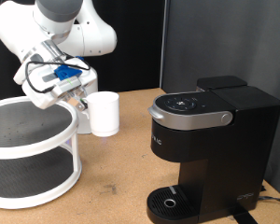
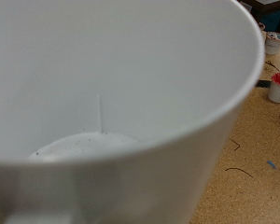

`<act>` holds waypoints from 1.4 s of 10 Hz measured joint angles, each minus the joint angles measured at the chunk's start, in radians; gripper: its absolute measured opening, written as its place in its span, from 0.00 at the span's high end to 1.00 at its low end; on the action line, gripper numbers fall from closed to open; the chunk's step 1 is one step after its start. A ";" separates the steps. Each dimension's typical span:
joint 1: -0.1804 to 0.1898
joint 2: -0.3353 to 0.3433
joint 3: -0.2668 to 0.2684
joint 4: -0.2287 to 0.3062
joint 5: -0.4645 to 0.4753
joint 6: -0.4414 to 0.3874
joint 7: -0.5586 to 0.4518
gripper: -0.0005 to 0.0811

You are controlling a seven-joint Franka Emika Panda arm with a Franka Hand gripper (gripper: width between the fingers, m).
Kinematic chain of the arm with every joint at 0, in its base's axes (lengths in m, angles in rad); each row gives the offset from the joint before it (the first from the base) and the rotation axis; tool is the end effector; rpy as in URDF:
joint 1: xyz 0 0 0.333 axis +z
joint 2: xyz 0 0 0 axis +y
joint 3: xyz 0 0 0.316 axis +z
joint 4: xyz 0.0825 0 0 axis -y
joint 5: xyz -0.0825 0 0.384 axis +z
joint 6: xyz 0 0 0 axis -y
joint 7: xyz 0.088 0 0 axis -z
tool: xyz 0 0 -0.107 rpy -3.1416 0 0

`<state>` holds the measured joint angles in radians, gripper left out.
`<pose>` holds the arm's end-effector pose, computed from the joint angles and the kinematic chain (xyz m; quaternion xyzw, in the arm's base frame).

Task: Make a cup of coffee with the keurig machine

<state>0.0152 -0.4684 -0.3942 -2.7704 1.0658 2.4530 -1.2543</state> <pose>0.3531 -0.1286 0.3526 -0.9073 -0.0279 -0.3131 0.2794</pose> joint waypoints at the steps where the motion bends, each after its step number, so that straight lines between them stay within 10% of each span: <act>1: 0.000 0.000 0.000 -0.001 0.000 0.000 0.000 0.90; 14: 0.090 0.236 0.022 0.018 0.239 0.084 -0.198 0.90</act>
<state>0.1048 -0.2322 -0.3724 -2.7521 1.3044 2.5370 -1.4524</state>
